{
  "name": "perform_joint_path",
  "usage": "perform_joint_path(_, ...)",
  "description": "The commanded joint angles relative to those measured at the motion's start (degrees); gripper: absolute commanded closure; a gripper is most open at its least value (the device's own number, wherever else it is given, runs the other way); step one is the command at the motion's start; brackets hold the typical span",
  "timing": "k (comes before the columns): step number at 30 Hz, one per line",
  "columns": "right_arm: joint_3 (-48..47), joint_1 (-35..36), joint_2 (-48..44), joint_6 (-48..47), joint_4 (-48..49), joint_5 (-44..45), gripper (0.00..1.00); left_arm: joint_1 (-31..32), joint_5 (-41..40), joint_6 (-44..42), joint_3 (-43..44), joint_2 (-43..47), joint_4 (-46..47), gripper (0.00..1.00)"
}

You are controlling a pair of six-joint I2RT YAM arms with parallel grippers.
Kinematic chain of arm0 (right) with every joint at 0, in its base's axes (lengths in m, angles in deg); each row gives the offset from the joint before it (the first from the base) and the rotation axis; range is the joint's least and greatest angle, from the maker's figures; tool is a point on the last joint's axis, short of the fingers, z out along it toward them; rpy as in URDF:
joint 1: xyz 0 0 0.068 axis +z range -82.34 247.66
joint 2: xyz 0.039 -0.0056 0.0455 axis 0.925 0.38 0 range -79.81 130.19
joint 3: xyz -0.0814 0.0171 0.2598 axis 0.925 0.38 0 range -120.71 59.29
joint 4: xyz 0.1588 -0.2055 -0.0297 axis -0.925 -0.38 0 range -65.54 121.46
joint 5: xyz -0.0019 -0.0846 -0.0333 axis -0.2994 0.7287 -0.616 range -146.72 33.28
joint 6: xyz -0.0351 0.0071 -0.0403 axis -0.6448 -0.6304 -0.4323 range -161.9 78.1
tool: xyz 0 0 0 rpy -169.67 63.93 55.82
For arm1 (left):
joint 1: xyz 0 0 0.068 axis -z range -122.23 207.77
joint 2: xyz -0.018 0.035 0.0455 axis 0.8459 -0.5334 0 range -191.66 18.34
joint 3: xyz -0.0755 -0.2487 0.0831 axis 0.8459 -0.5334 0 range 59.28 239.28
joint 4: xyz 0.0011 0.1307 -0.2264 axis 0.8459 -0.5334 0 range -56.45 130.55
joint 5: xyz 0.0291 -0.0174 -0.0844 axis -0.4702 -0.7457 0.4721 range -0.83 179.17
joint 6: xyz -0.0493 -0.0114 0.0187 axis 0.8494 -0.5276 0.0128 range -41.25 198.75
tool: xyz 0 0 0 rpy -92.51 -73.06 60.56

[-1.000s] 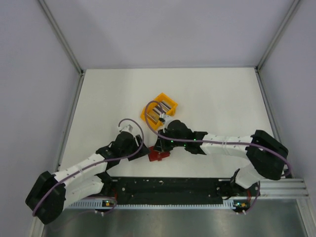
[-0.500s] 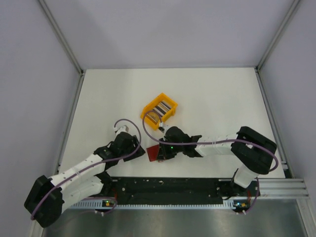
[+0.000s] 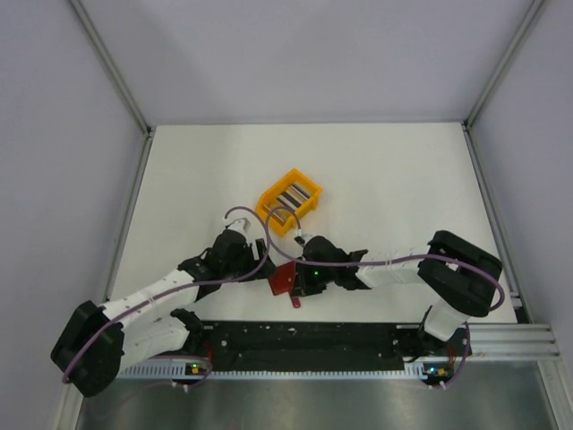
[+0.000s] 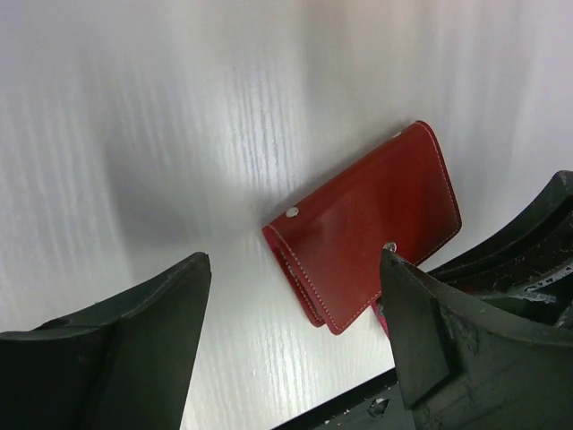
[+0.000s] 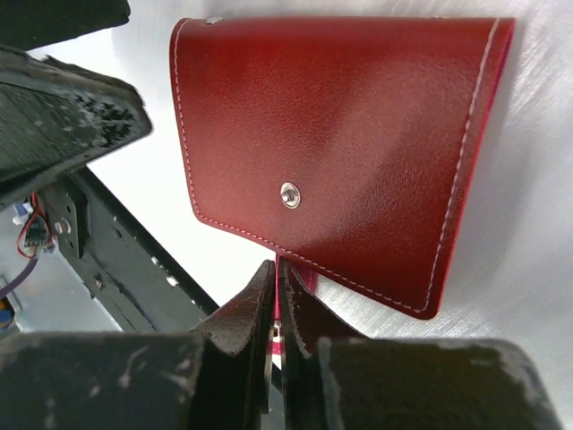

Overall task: Put the credit cards into the card holder
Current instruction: Open the card holder at the center of the board.

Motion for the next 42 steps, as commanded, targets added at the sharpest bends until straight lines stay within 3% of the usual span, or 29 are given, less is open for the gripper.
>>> perform_joint_path(1,-1.7,0.4,-0.5,1.1,-6.1,9.0,0.95,-0.3,4.3,-5.3,3.3,-6.3,8.2,0.20)
perform_joint_path(10,1.1,0.3,-3.2,0.9,-9.5,12.8,0.93,-0.3,9.1,-6.3,1.0,-11.2,17.9,0.17)
perform_joint_path(18,0.0,-1.0,-4.5,-0.9,-12.9,18.5,0.90,-0.1,16.2,-3.8,-4.8,-11.9,26.7,0.22)
perform_joint_path(25,-1.1,-3.3,-4.6,-5.3,-12.6,18.4,0.88,0.5,19.1,-0.2,-8.8,-8.5,28.3,0.27)
perform_joint_path(30,-0.5,-5.1,-8.2,-9.5,-12.9,15.9,0.85,0.4,13.3,0.0,-8.6,-3.8,22.8,0.27)
perform_joint_path(37,-4.6,-9.6,-18.4,-12.3,-15.6,13.3,0.49,0.5,5.2,-3.3,-0.7,1.2,9.1,0.22)
perform_joint_path(39,-8.8,-11.1,-18.7,-13.5,-17.8,14.5,0.42,0.4,4.6,-3.5,1.5,1.2,7.6,0.22)
perform_joint_path(42,-15.5,-13.5,-16.4,-12.7,-20.9,20.8,0.41,0.4,4.3,-3.4,3.9,1.3,5.7,0.22)
